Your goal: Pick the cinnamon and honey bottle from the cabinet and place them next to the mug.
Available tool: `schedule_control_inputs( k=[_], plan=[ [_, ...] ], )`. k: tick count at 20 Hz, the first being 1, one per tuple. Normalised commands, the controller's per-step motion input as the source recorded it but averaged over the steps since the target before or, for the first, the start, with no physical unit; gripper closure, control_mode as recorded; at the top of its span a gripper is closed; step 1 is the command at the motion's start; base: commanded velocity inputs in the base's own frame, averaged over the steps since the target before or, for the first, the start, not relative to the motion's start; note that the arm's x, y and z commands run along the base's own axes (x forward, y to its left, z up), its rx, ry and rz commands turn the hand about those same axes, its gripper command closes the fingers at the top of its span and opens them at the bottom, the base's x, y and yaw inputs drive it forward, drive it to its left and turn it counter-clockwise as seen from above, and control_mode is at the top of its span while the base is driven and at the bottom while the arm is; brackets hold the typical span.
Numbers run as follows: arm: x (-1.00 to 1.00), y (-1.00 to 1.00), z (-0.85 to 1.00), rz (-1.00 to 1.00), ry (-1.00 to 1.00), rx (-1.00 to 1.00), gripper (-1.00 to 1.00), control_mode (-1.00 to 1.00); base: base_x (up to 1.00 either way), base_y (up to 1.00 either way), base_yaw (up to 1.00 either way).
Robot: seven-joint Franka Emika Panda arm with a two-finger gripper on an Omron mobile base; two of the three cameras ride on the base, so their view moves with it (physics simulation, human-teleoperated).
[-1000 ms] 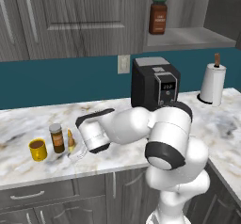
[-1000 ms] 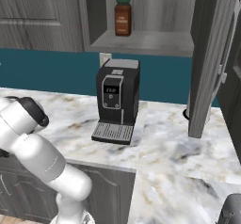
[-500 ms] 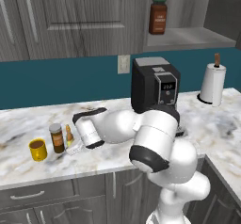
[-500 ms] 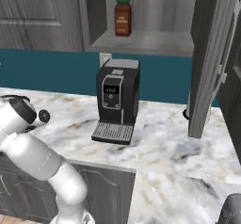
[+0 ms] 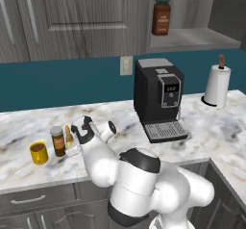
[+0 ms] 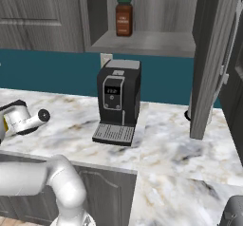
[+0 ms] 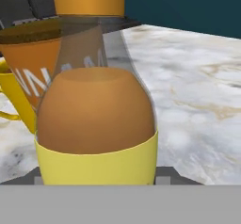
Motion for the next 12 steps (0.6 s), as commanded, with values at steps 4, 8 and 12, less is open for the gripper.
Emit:
schedule_control_inputs(
  k=[4,8,12],
  plan=[
    [0.0,0.0,-0.02,0.0,0.0,0.0,1.0,-1.0,0.0,0.0,0.0],
    [0.0,0.0,-0.01,0.0,0.0,0.0,1.0,-1.0,0.0,0.0,0.0],
    [0.0,0.0,-0.26,0.0,0.0,0.0,1.0,-1.0,0.0,0.0,0.0]
  ],
)
